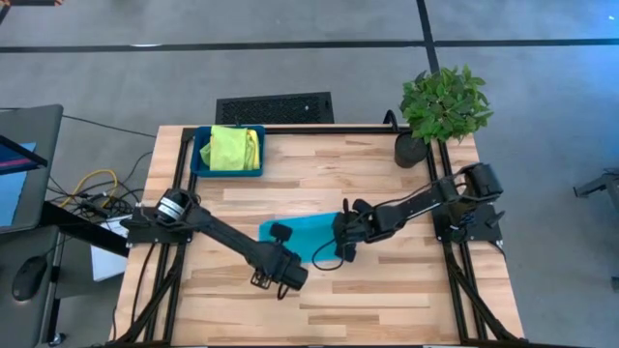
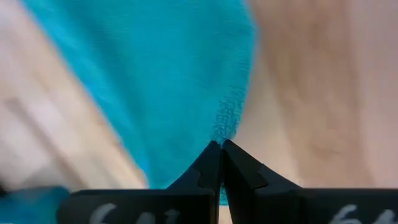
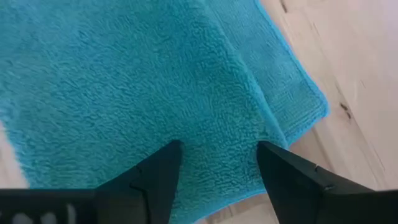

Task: Fold microfiber towels
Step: Fold the blue towel

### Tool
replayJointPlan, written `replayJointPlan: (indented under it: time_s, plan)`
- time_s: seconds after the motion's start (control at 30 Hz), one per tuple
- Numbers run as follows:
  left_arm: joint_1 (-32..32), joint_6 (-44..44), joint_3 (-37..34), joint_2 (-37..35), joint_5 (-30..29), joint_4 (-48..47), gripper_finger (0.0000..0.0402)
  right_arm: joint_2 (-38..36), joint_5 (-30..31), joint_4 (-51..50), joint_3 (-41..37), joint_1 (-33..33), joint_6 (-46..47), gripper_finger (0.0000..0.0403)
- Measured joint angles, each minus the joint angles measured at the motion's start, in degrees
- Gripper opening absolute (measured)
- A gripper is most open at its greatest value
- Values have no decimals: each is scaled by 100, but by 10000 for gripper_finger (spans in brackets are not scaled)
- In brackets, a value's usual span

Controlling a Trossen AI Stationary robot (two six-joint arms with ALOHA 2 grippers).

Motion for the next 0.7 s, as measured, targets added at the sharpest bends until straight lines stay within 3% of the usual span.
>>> replayJointPlan:
  time_s: [0.2,0.6,0.7]
  plan:
    - [241,511,2,1,-716,567,0,253,18,108,36,-40,4,240]
    - [917,2696,2,2,-655,2970,0,283,-45,229,22,-173,-103,240]
    - [1018,2928,2,2,-555,3157,0,283,-51,222,11,-186,-104,240]
